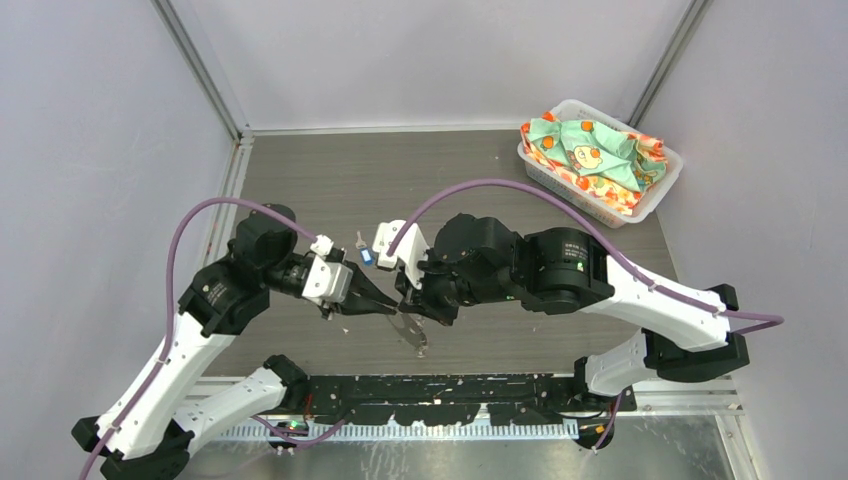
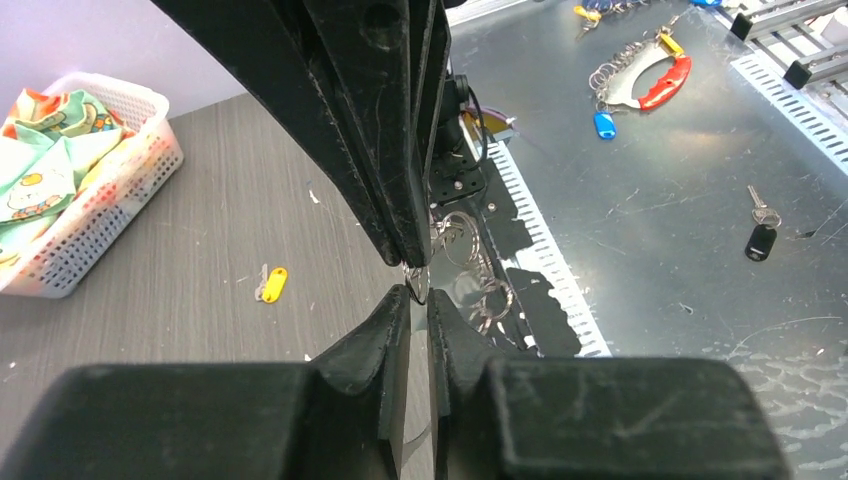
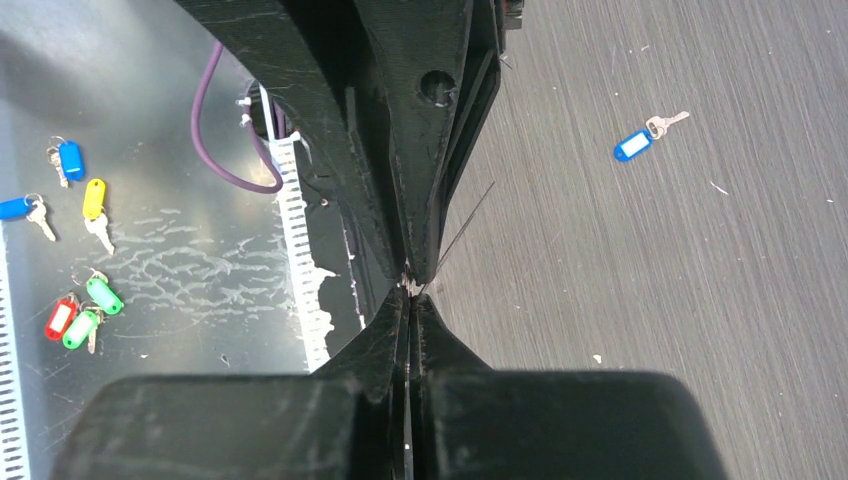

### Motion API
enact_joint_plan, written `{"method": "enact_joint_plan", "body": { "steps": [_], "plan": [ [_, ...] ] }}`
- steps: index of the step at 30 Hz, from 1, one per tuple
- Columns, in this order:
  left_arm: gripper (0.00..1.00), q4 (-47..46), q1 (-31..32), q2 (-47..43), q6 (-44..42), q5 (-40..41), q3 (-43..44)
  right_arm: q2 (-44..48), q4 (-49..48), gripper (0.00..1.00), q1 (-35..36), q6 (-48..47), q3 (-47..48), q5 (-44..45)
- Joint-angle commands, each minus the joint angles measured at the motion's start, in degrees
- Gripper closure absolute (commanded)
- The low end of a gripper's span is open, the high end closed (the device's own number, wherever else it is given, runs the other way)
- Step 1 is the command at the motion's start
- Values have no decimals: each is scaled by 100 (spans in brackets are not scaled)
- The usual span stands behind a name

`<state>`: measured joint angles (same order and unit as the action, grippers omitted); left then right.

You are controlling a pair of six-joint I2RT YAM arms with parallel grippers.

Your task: Put the keys on the keyring

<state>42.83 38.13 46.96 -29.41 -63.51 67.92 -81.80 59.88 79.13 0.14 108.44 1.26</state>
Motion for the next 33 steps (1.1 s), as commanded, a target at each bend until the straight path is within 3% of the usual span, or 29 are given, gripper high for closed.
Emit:
{"method": "enact_joint_plan", "body": {
  "steps": [1,7,14,21,29,33],
  "plan": [
    [91,-221,10,15,304,-379,103,174,-402,99,-6,-20,14,62],
    [93,-327,10,-14,634,-399,91,700,-1399,99,-9,42,-899,137],
    [69,-420,17,-134,1165,-313,52,2006,-3893,99,-8,300,-2942,317],
    [66,-1117,10,-398,2029,226,-281,3149,-6456,99,-4,387,-4732,327],
    [71,-2439,10,-354,3340,686,-669,3074,-7180,99,-11,453,-5017,-33],
    [71,-2558,2,-302,3595,848,-561,3031,-7301,99,-5,458,-5048,-47]
  ]
}}
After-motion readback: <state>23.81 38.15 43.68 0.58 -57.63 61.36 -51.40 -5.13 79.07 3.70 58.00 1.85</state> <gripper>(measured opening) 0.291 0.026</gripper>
